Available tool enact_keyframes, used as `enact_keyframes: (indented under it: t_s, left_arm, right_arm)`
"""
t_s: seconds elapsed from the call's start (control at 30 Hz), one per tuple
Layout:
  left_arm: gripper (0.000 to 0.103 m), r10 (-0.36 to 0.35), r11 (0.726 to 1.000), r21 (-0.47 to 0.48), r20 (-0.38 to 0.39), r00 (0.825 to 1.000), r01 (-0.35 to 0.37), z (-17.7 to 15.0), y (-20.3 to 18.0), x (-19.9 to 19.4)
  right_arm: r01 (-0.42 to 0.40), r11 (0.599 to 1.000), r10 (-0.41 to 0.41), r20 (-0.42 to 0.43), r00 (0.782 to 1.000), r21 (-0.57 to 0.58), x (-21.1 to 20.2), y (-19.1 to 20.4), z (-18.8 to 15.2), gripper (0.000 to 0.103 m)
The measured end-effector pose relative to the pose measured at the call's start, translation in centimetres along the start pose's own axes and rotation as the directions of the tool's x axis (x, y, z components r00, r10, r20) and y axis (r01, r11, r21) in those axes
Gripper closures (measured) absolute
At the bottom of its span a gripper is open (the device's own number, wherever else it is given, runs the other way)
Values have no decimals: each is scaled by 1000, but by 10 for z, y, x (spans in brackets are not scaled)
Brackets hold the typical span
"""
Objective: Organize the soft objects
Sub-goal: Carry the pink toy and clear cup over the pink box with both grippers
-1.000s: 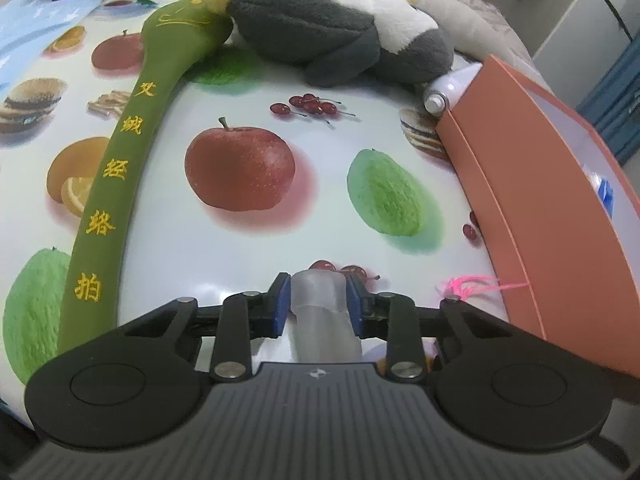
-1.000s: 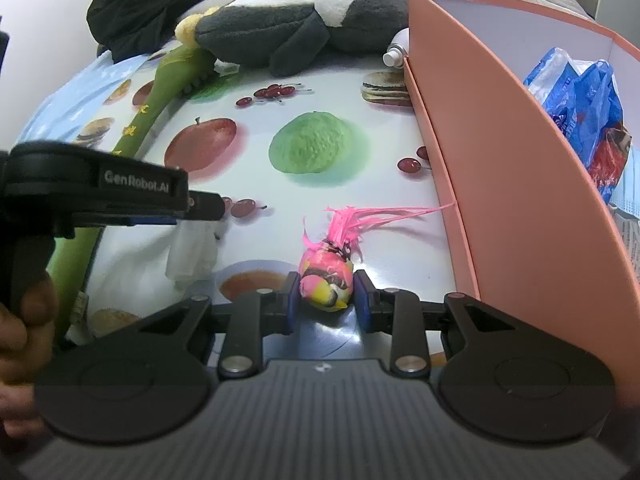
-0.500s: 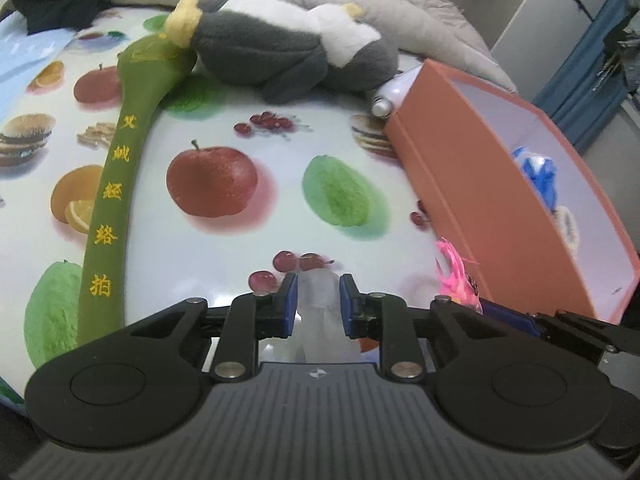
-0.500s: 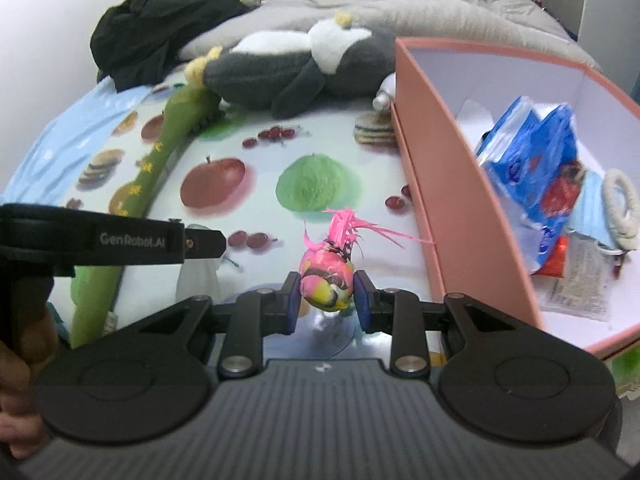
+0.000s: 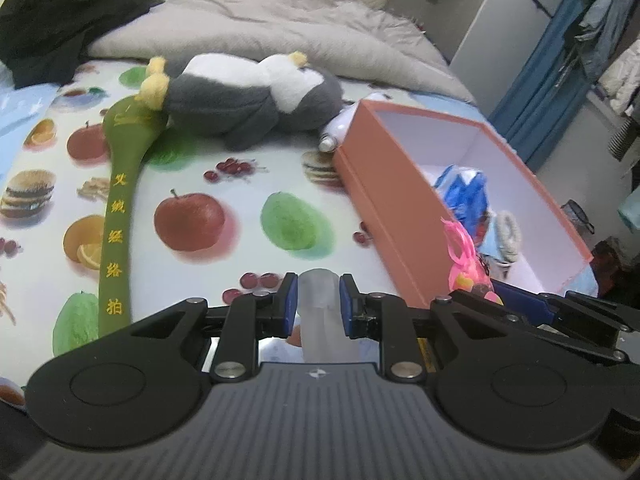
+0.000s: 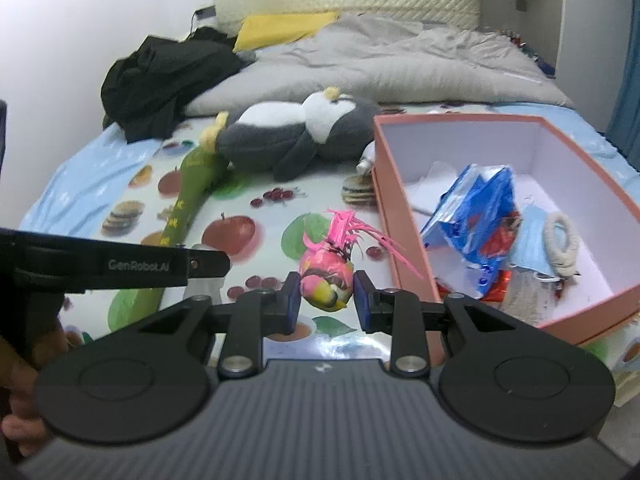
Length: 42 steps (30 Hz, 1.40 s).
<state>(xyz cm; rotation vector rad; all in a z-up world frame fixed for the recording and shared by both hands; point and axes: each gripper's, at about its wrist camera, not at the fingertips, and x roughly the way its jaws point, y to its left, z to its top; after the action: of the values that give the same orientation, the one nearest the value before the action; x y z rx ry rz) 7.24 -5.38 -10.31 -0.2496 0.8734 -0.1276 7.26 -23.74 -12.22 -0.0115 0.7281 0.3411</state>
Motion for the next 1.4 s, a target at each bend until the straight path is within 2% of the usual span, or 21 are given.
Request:
enact_keyframes:
  t_s: [0.33, 0.77, 1.03, 1.4]
  left_arm:
    - [77, -91, 993, 79, 12, 996, 90, -2, -45, -18]
    - [77, -212, 959, 181, -59, 975, 220, -11, -111, 1]
    - [77, -227, 949, 202, -99, 969, 243, 5, -132, 31]
    - [77, -205, 951, 211, -119, 972, 226, 55, -153, 78]
  right_arm:
    - [64, 997, -66, 54, 996, 44, -43, -17, -7, 71]
    - [174, 975, -186, 77, 980, 141, -88, -67, -25, 71]
    - [180, 967, -195, 71, 978, 181, -76, -88, -22, 71]
    - [160, 967, -172, 45, 984, 196, -37, -123, 9, 71]
